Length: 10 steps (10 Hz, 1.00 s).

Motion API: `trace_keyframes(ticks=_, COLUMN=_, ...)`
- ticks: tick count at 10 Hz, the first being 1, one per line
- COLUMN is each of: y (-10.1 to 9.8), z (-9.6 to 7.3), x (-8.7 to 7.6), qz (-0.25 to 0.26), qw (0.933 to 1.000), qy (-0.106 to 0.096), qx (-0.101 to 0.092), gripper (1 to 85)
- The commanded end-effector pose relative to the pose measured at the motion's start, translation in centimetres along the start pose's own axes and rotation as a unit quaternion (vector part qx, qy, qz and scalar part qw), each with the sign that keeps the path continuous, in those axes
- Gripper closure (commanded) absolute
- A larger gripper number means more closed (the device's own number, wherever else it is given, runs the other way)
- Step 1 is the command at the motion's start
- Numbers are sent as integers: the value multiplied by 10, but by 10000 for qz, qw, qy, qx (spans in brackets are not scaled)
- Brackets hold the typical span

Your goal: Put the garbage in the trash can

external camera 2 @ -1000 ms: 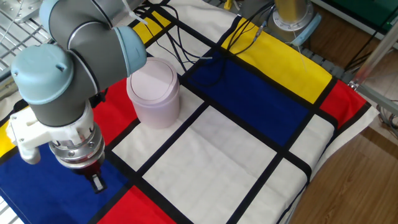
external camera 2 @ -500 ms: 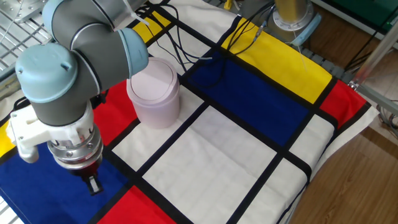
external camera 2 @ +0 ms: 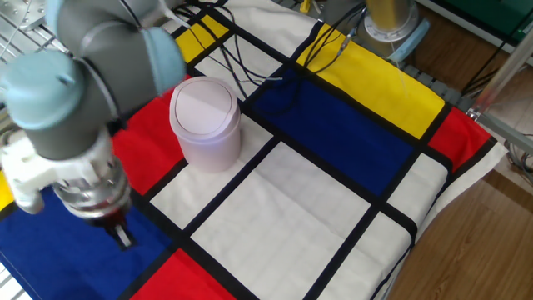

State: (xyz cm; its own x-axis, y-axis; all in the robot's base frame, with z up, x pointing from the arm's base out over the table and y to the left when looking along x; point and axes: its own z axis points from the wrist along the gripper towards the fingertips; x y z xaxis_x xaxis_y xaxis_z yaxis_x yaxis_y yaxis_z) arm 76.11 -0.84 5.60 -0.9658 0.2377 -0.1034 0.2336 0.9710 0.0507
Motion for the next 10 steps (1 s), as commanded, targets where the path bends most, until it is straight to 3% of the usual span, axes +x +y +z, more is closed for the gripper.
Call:
trace_keyframes(ticks=1, y=-39, z=-12, x=-7, qz=-289, qw=9994, qy=165, qx=-124, gripper=847)
trace_keyframes(ticks=6, y=-107, z=-24, x=-12, qz=-756, qw=9969, qy=193, qx=-126, gripper=843)
trace_keyframes(ticks=10, y=-135, z=-18, x=-6, qz=-799, qw=9966, qy=83, qx=-167, gripper=847)
